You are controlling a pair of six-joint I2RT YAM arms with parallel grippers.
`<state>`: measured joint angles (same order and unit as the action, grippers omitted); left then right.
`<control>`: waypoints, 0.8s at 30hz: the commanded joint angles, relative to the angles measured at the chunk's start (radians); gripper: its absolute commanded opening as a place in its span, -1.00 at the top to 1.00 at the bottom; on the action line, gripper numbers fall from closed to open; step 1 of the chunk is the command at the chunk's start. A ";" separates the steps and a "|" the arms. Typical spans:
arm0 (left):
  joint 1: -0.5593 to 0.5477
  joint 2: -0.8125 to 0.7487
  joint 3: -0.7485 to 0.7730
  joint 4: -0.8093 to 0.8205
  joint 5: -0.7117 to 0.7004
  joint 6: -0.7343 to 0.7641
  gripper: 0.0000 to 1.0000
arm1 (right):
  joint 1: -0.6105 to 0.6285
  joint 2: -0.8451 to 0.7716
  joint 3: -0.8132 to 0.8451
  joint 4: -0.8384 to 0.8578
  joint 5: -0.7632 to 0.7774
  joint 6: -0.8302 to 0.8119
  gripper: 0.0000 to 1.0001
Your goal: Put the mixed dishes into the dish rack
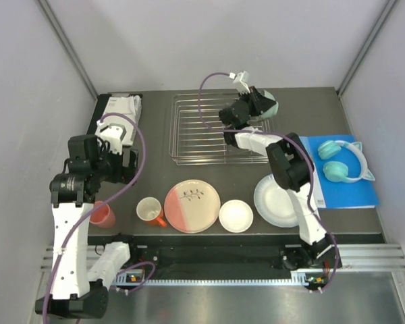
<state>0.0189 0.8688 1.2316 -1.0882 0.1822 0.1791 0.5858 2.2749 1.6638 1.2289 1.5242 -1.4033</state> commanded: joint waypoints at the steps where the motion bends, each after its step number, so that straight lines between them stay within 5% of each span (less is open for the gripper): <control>1: 0.001 0.009 -0.021 0.074 -0.003 0.007 -0.98 | -0.012 0.024 0.132 0.075 0.022 0.003 1.00; 24: 0.003 0.073 -0.089 0.160 -0.012 0.030 -0.98 | -0.030 0.261 0.304 0.008 0.062 0.026 0.92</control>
<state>0.0189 0.9440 1.1587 -0.9867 0.1738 0.1978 0.5671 2.5301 1.8820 1.2179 1.5253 -1.4014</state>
